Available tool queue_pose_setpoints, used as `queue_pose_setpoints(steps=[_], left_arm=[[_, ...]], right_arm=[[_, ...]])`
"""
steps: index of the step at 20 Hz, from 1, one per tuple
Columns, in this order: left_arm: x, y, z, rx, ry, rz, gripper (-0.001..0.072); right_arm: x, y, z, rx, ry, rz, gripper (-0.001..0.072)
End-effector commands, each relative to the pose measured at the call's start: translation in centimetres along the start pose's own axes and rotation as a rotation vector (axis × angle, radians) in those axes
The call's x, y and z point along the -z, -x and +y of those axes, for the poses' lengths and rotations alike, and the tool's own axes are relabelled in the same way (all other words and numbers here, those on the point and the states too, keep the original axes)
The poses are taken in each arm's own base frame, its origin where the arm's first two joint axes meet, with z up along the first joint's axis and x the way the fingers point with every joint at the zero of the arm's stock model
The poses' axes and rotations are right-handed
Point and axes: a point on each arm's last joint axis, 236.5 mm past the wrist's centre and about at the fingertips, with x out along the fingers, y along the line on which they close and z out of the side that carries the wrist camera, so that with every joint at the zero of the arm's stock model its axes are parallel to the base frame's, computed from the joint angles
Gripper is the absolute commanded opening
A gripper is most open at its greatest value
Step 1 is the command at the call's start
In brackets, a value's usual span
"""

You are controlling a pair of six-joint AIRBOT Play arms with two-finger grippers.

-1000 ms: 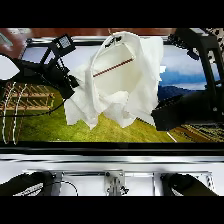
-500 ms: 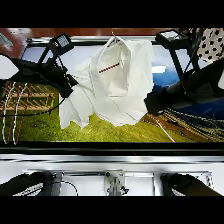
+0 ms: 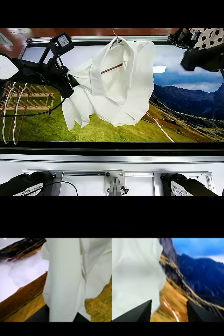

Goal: Fold the shirts.

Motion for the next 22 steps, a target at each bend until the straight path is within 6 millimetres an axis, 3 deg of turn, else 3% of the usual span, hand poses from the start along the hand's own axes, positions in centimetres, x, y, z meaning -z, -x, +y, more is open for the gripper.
queue_pose_setpoints(steps=[1, 2, 4, 6, 8, 10, 11, 13, 15, 18, 22], left_arm=[[-0.4, 0.1, -1.0, 0.04, 0.011, -0.015, 0.0056], [-0.1, 0.0, -1.5, 0.063, 0.012, -0.003, 0.0056], [0.9, 0.1, -2.8, 0.114, -0.005, 0.042, 0.0056], [1.5, 0.2, -3.8, 0.151, -0.034, 0.071, 0.0056], [2.1, 0.2, -4.5, 0.177, -0.056, 0.097, 0.0055], [2.4, 0.2, -4.6, 0.181, -0.063, 0.11, 0.0055], [2.4, 0.2, -4.6, 0.181, -0.066, 0.109, 0.0055], [2.4, 0.2, -4.6, 0.182, -0.087, 0.107, 0.0055], [2.3, 0.2, -4.6, 0.182, -0.094, 0.106, 0.0055], [2.3, 0.2, -4.6, 0.182, -0.101, 0.105, 0.0055], [2.3, 0.3, -4.6, 0.18, -0.111, 0.102, 0.0054]], right_arm=[[-3.6, -1.7, -6.7, -0.072, -0.028, -0.148, 0.0573], [-2.8, -2.3, -7.5, -0.061, 0.115, -0.118, 0.0573], [-0.8, -3.3, -6.3, -0.11, 0.489, -0.049, 0.0573], [-0.1, -3.4, -2.8, -0.217, 0.789, -0.067, 0.0573], [-0.5, -3.1, 1.4, -0.316, 0.944, -0.145, 0.059], [0.0, -3.3, 4.5, -0.384, 1.031, -0.163, 0.0591], [0.5, -3.5, 5.6, -0.416, 1.059, -0.155, 0.0591], [2.2, -4.3, 7.6, -0.5, 1.087, -0.108, 0.0658], [3.8, -5.0, 9.1, -0.571, 1.11, -0.06, 0.0658], [5.1, -6.1, 10.6, -0.621, 1.135, -0.018, 0.0659], [6.2, -8.5, 10.9, -0.649, 1.133, 0.032, 0.0659]])
